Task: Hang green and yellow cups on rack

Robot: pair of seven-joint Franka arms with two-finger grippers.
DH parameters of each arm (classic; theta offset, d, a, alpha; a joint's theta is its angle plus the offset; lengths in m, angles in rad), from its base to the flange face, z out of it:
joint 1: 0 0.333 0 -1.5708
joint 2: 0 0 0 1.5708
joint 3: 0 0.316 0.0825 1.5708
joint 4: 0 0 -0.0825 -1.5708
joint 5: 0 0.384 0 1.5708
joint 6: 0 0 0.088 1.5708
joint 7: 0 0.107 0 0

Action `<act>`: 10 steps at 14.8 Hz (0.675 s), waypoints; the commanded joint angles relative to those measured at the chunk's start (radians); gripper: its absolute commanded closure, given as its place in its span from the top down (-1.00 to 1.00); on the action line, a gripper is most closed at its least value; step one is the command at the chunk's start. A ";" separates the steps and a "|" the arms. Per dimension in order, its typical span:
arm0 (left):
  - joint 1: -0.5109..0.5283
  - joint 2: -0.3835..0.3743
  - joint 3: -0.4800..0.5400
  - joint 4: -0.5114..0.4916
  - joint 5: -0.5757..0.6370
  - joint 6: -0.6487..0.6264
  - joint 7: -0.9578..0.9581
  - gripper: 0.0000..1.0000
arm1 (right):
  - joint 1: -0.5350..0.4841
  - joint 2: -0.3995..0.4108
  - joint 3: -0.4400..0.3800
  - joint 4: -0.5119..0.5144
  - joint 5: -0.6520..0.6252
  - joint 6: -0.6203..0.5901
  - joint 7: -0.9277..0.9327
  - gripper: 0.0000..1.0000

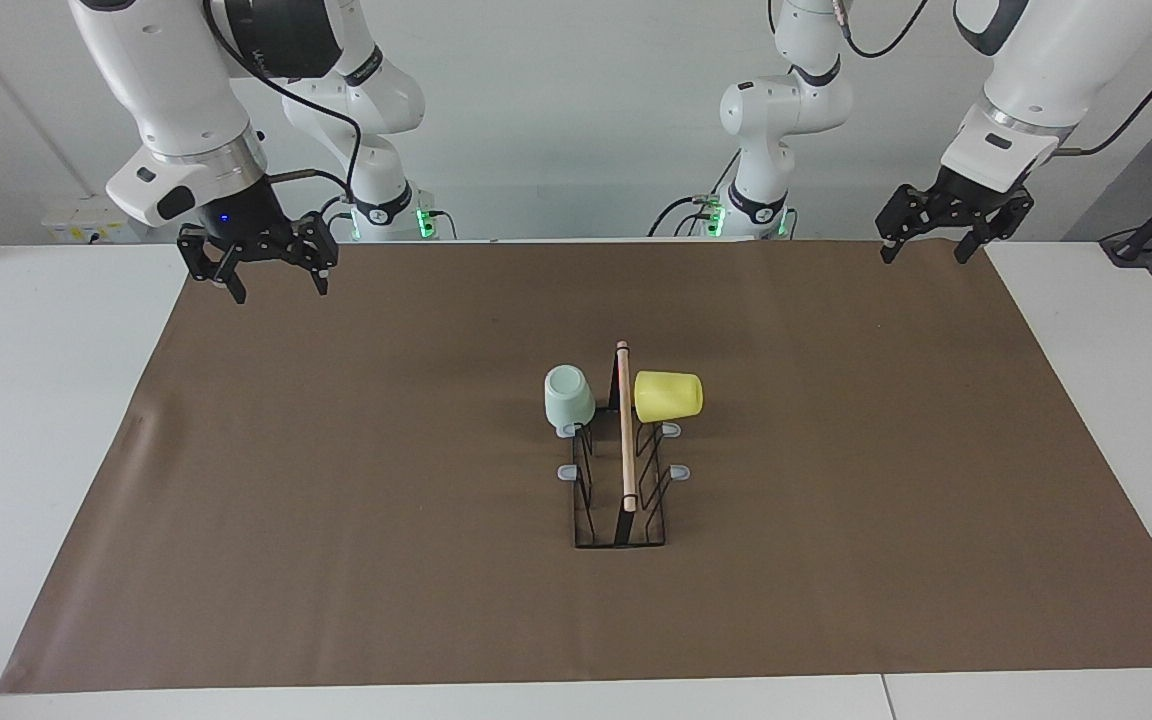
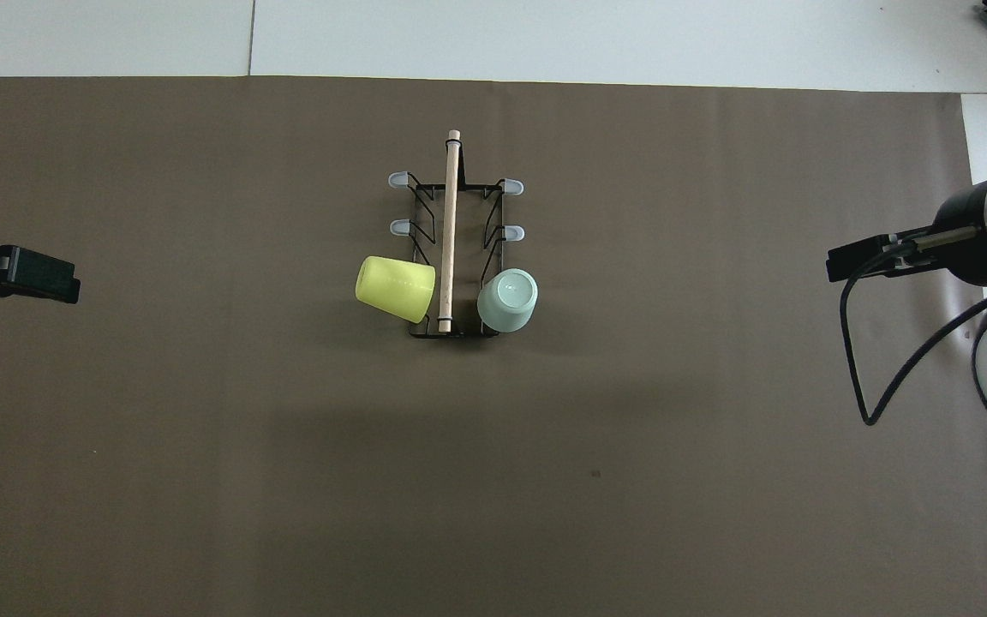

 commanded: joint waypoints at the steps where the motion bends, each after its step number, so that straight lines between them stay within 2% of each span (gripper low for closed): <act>1: 0.011 -0.031 -0.011 -0.034 0.023 -0.015 0.038 1.00 | -0.019 0.007 0.018 0.003 -0.022 0.013 -0.013 1.00; 4: 0.023 -0.029 -0.002 -0.034 -0.046 -0.033 0.036 1.00 | -0.019 0.007 0.018 0.004 -0.022 0.013 -0.013 1.00; 10: 0.026 -0.032 -0.002 -0.034 -0.051 -0.039 0.038 1.00 | -0.019 0.007 0.023 0.006 -0.022 0.015 -0.013 1.00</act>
